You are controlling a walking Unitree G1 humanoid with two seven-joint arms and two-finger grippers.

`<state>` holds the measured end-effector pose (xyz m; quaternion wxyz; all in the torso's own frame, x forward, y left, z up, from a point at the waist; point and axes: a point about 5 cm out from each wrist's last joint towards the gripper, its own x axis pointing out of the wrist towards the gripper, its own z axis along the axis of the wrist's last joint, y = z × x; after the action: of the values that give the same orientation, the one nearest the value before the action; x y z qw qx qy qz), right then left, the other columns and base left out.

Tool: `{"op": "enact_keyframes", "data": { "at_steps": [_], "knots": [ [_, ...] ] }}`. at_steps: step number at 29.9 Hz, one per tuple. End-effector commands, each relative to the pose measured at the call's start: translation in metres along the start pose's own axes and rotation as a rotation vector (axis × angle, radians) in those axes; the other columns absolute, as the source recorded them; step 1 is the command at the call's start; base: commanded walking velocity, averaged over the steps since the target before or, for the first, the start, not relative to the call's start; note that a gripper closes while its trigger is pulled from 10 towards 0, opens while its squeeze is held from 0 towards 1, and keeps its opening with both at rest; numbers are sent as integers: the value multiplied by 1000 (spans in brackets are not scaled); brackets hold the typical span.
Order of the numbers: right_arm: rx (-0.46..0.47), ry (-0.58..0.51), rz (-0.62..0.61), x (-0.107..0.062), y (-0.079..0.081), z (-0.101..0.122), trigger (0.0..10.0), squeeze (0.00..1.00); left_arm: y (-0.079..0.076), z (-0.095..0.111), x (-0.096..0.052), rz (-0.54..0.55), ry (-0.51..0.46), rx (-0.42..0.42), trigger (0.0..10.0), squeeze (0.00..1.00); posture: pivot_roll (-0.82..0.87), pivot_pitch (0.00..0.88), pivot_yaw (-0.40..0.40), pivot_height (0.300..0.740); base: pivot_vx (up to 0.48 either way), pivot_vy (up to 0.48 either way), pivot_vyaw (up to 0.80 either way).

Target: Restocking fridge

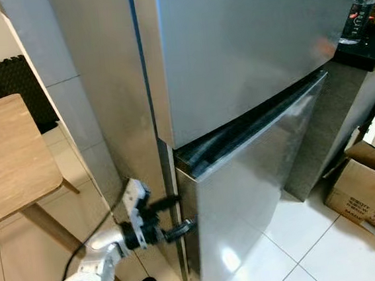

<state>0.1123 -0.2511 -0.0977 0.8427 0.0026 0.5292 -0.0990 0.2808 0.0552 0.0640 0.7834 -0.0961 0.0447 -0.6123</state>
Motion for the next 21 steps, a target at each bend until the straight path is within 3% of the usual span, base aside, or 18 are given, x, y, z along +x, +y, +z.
{"op": "enact_keyframes", "data": {
  "at_steps": [1,9,15,16,17,18,19,21],
  "knots": [
    [13,1,-9,0,-1,-2,10000,0,-6,0,10,-40,2,-4,10000,0,-53,0,17,740,0,0,0],
    [12,3,-10,0,-1,-2,10000,0,-14,3,11,-129,-16,-48,10000,0,-54,0,18,740,0,0,0],
    [-6,21,-12,-1,0,-6,10000,0,-15,-17,-6,-135,99,-95,10000,0,-53,0,20,740,0,0,0],
    [-10,26,-12,-1,0,-7,10000,0,-12,-26,-17,-93,152,-110,10000,0,-54,0,21,740,0,0,0],
    [-10,26,-12,-1,0,-7,10000,0,-12,-26,-17,-93,152,-110,10000,0,-54,0,21,740,0,0,0],
    [-21,35,-13,-1,0,-8,10000,0,-7,-36,-31,-37,206,-135,10000,0,-51,0,21,740,0,0,0],
    [-21,35,-13,-1,0,-8,10000,0,-7,-36,-31,-37,206,-135,10000,0,-51,0,21,740,0,0,0],
    [-42,54,-19,-1,-1,-11,10000,0,-3,-55,-62,56,326,-187,10000,0,-53,0,21,740,0,0,0]
  ]
}}
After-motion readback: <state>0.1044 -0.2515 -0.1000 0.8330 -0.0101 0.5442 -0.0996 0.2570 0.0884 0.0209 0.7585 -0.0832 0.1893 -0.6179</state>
